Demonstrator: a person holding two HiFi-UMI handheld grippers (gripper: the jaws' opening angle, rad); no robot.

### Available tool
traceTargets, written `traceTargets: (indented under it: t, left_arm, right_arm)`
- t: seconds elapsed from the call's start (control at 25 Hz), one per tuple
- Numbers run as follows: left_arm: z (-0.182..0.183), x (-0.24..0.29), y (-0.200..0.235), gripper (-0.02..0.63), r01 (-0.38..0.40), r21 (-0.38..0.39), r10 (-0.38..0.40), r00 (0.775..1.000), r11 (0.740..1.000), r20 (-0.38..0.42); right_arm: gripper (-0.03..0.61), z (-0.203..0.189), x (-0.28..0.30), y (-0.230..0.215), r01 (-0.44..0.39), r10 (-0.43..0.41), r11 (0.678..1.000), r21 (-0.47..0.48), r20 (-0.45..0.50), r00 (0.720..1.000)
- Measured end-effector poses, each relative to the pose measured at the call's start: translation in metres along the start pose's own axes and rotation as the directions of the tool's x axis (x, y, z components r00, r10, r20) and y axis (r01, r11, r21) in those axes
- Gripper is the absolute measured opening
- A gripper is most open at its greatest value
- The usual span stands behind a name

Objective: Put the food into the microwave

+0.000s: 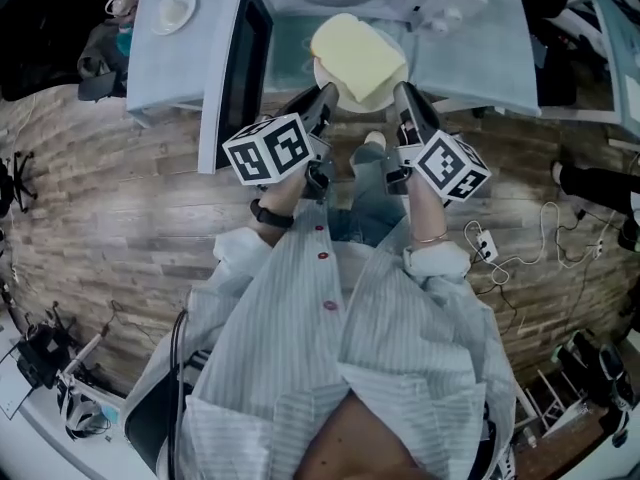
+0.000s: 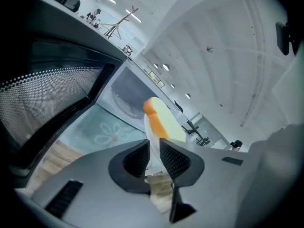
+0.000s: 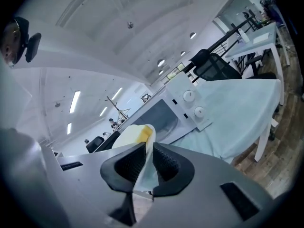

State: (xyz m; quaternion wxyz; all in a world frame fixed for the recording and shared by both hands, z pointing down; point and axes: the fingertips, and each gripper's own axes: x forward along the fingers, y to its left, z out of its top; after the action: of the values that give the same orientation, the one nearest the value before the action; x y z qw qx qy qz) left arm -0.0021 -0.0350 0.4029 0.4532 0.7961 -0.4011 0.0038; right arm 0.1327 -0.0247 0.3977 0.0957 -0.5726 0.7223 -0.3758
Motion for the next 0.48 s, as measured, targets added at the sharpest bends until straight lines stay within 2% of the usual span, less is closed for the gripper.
traceTargets:
  t: [0.48]
  left_arm:
    - [0.038, 0.034, 0.008, 0.071, -0.109, -0.079, 0.119, 0.984, 0.991, 0.136]
  right_arm:
    - [0.063, 0.041, 0.068, -0.004, -0.146, 0.138, 0.988, -0.056, -0.125, 0.982]
